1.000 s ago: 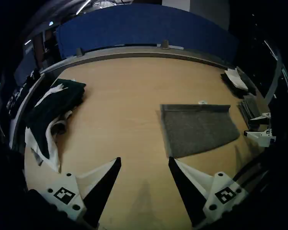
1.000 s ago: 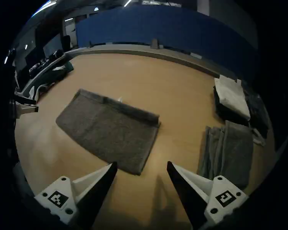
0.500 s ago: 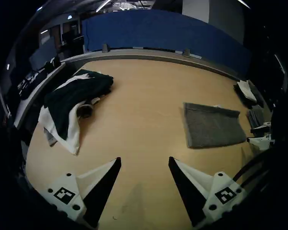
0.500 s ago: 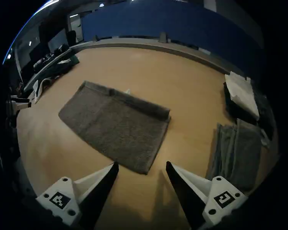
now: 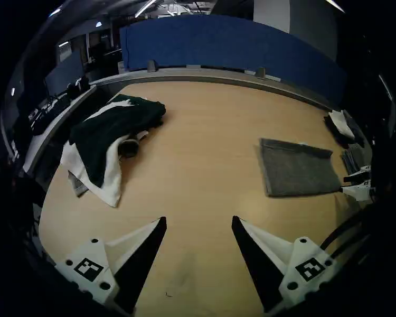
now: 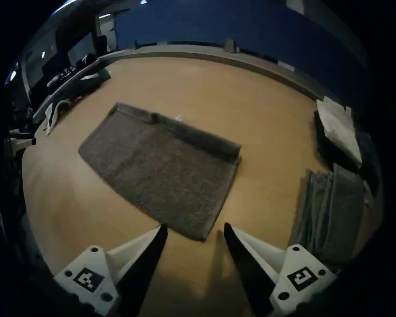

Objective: Fold towel

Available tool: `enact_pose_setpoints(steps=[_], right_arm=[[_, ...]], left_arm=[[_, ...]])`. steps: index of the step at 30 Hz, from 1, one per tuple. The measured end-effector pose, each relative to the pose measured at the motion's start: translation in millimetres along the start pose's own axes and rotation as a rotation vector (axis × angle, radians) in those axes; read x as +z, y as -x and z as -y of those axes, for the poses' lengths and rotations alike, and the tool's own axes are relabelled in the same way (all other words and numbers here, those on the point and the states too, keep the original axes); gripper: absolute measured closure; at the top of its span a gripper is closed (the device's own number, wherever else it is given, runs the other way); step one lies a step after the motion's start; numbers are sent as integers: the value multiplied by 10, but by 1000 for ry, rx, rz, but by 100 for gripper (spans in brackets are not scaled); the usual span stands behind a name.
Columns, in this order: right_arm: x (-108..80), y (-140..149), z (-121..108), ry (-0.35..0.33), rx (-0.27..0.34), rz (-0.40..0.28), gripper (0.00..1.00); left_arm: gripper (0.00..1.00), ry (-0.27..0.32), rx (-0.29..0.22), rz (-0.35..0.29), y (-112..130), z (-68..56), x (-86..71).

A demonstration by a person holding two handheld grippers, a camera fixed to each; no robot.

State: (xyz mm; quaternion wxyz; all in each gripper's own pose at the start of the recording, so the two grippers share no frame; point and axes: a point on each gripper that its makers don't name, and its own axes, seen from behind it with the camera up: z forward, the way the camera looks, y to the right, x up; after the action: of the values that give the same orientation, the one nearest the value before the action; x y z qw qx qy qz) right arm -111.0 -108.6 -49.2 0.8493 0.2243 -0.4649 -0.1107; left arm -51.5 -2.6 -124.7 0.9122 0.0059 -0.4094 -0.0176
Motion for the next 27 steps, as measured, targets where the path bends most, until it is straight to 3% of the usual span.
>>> enact_pose_setpoints(steps=[11, 18, 27], right_arm=[[54, 98, 2, -25, 31, 24, 66], [57, 141, 5, -33, 39, 38, 88], [81, 155, -5, -38, 61, 44, 97]], left_arm=[[8, -4, 7, 4, 26, 36, -22], [8, -6, 7, 9, 52, 57, -17], [8, -9, 9, 12, 81, 64, -1]])
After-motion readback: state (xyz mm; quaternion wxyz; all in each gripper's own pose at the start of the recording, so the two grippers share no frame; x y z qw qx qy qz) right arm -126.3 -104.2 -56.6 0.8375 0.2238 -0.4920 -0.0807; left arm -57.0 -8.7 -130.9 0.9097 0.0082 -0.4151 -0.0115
